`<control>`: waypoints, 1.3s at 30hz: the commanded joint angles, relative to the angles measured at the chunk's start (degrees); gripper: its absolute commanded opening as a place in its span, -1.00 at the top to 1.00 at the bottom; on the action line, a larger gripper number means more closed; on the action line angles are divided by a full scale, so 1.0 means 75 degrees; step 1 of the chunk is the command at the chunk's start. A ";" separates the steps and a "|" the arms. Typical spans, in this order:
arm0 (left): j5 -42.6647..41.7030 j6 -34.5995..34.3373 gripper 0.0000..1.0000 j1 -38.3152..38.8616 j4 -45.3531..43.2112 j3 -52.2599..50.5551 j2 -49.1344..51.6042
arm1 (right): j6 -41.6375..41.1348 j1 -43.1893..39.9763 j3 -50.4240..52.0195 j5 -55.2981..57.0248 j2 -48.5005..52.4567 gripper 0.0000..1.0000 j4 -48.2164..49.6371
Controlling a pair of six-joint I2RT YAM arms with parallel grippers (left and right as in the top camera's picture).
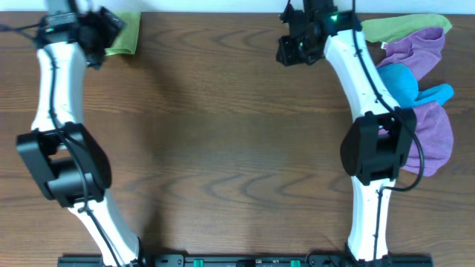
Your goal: Fold the cloth
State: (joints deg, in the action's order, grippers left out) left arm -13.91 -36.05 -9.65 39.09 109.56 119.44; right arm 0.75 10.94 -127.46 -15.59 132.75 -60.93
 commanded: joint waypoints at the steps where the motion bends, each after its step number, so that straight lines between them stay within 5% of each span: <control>1: 0.1093 0.1244 -0.91 0.0603 0.0446 0.0096 -0.0466 | 0.0592 -0.0294 -0.0475 0.0606 0.0085 0.31 -0.0393; 10: 0.2699 0.1518 -0.90 0.2241 0.1920 0.0093 -0.1116 | 0.1472 -0.0694 -0.1163 0.0699 0.0035 -0.47 -0.1807; 28: 0.4526 0.1463 -0.98 0.4931 0.4514 -0.0076 -0.3474 | 0.1565 -0.0647 -0.1131 0.0825 -0.2920 -0.56 -0.3244; 39: 0.4931 0.0985 -0.93 0.6135 0.4584 -0.2532 -0.7026 | 0.0973 0.0600 0.0399 0.1853 -0.5840 -0.93 -0.4546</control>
State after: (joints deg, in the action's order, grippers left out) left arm 21.06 -26.33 35.33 73.36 95.39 71.50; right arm 10.83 13.30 -128.88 -6.42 93.36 -94.52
